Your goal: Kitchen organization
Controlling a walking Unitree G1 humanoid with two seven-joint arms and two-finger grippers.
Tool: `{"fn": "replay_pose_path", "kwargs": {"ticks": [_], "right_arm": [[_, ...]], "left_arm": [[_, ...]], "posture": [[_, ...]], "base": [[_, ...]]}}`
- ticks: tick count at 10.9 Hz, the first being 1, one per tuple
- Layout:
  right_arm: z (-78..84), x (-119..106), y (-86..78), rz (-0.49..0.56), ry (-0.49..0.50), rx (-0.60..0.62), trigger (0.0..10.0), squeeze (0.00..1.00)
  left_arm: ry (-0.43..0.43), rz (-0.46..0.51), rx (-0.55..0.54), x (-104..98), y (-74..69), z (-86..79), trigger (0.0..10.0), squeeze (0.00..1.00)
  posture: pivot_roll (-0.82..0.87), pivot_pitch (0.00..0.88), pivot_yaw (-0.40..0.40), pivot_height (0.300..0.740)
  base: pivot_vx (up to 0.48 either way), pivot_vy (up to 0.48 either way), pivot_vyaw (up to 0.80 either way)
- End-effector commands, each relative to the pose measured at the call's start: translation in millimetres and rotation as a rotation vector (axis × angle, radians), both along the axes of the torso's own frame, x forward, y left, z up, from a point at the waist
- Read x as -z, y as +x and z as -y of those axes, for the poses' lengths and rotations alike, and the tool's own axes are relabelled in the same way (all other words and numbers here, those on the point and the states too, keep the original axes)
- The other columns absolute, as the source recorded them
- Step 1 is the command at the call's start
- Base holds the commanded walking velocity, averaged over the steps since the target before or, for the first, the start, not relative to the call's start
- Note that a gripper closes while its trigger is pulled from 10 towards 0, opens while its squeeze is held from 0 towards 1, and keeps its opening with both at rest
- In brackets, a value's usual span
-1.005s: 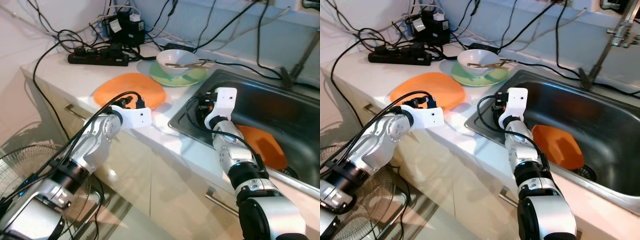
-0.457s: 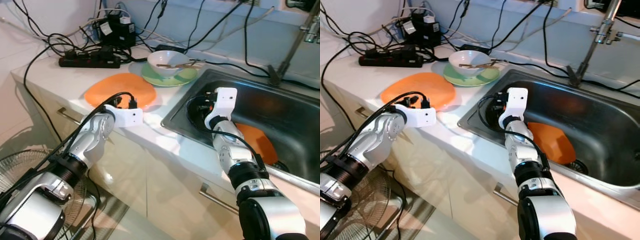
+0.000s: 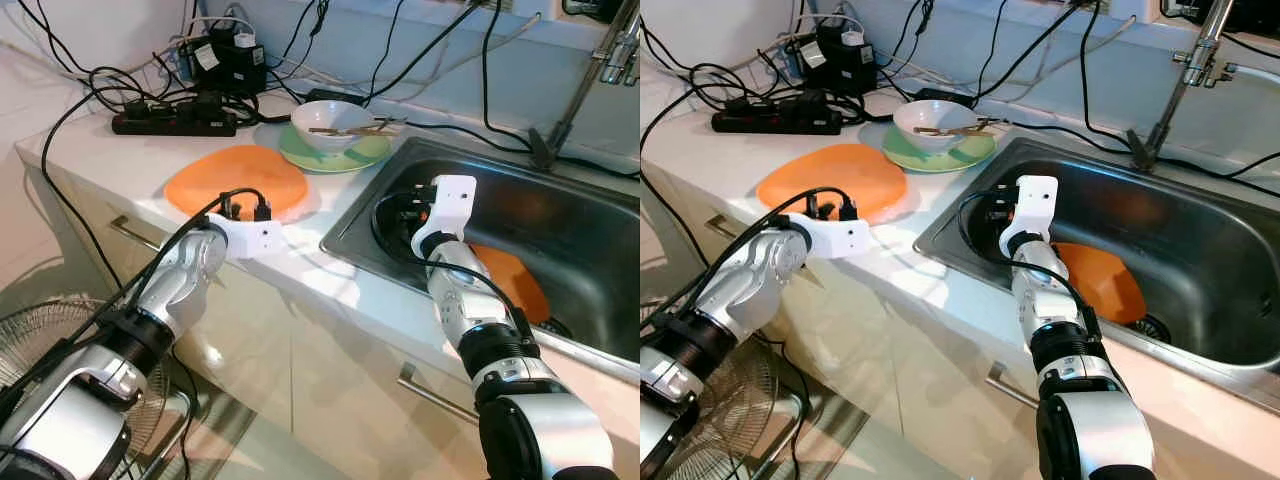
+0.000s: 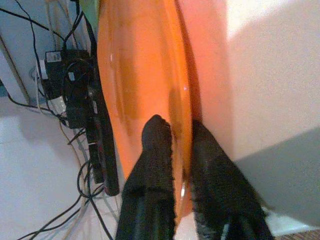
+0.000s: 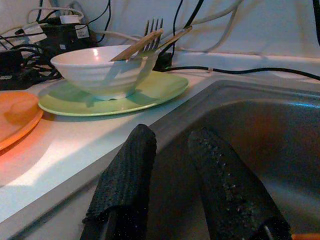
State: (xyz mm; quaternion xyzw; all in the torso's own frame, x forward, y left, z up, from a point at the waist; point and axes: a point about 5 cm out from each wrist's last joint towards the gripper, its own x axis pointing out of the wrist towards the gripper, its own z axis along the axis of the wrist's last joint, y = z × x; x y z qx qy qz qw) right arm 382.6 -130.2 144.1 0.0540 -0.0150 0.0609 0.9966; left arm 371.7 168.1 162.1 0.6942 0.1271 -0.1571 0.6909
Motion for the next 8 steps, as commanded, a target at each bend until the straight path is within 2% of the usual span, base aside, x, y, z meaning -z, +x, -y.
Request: {"fn": "replay_pose_path", "kwargs": {"ticks": [1, 2, 4, 8], "right_arm": [[4.2, -3.1, 0.8, 0.006, -0.001, 0.013, 10.0, 0.0], [4.2, -3.2, 0.9, 0.006, -0.001, 0.013, 10.0, 0.0], [4.2, -3.8, 1.5, 0.004, -0.003, 0.011, 10.0, 0.0], [0.7, -3.7, 2.4, -0.003, -0.006, -0.005, 10.0, 0.0]], "left_arm": [[0.011, -0.087, -0.045, 19.8, -5.9, -10.0, 0.0, 0.0], [0.01, -0.086, -0.05, 19.8, -6.3, -10.8, 0.0, 0.0], [-0.028, -0.071, -0.127, 17.2, -12.5, -20.1, 0.0, 0.0], [-0.061, 0.014, -0.286, 2.1, -32.1, -49.3, 0.0, 0.0]], "posture": [[0.23, 0.019, -0.042, 0.74], [0.23, 0.019, -0.042, 0.74], [0.24, 0.027, -0.053, 0.74], [0.26, 0.038, -0.07, 0.74]], "base": [[0.0, 0.0, 0.0], [0.0, 0.0, 0.0], [0.0, 0.0, 0.0], [0.0, 0.0, 0.0]]}}
